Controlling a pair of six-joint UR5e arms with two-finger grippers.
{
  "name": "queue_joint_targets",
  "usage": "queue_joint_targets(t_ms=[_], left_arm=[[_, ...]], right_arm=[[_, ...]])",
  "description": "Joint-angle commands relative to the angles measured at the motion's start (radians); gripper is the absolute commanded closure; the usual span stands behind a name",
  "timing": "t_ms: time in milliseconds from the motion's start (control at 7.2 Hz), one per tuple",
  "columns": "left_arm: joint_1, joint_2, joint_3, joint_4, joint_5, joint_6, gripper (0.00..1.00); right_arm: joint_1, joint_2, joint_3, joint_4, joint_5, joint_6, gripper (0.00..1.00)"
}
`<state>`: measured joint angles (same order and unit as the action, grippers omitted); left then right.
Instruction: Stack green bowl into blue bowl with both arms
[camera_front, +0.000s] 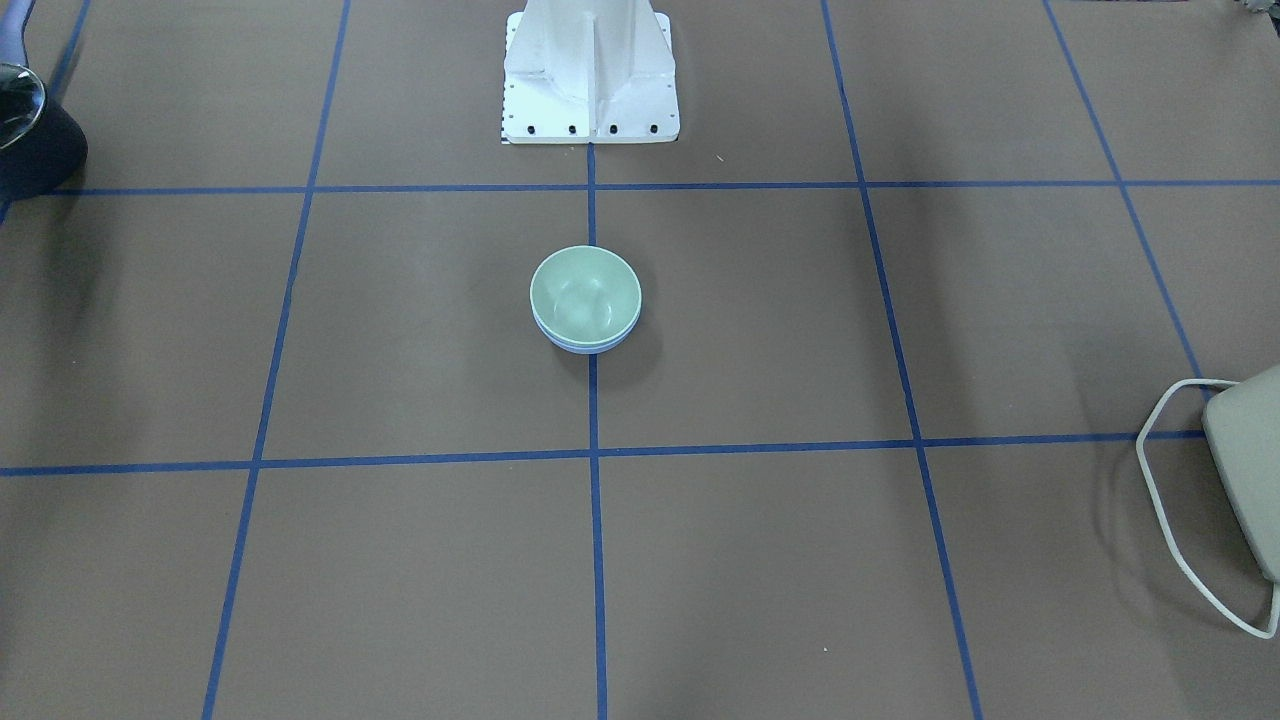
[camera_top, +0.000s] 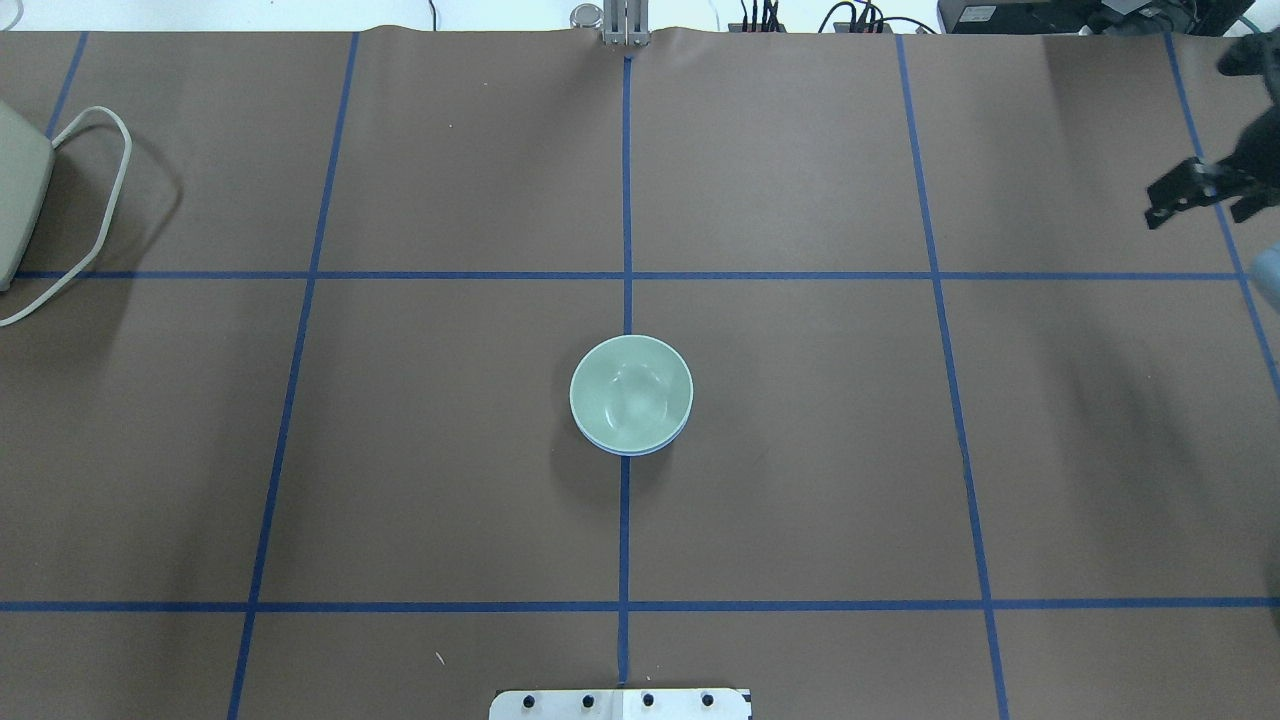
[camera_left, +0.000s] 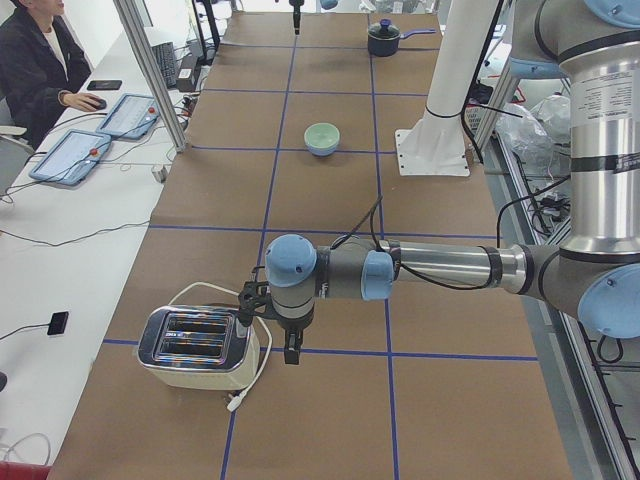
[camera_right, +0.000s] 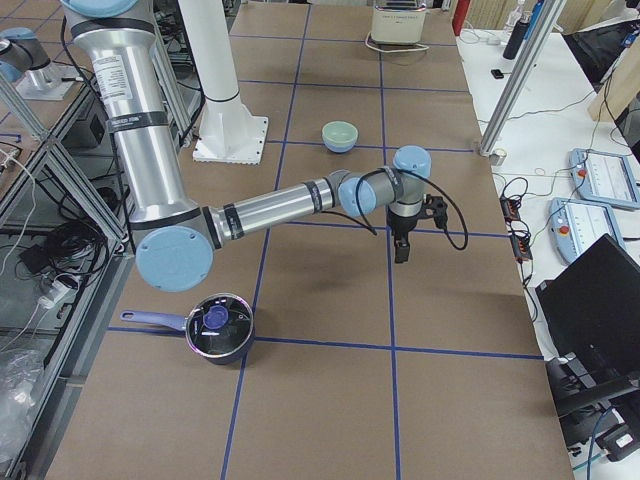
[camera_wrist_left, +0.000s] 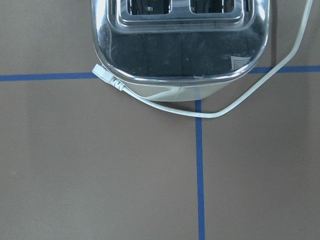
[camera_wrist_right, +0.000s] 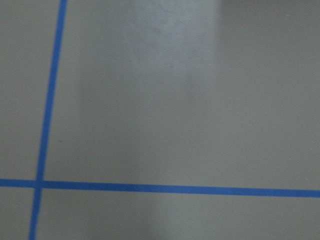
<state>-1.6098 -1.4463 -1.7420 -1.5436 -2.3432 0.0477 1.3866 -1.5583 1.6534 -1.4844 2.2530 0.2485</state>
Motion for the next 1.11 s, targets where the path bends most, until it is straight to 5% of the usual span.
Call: queue_joint_targets(t_ms=[0, 694, 972], left_arm=[[0.001, 0.001, -0.004, 0.000, 0.001, 0.000, 0.01], [-0.001, 0.001, -0.008, -0.001, 0.001, 0.000, 0.01], [-0.001, 0.001, -0.008, -0.001, 0.001, 0.000, 0.01]], right_arm=[[0.138, -0.162, 0.029, 0.015, 0.042, -0.098, 0.00], [0.158, -0.192, 0.078, 0.001, 0.022, -0.106, 0.00], [0.141, -0.171, 0.127, -0.089, 0.020, -0.106, 0.00]])
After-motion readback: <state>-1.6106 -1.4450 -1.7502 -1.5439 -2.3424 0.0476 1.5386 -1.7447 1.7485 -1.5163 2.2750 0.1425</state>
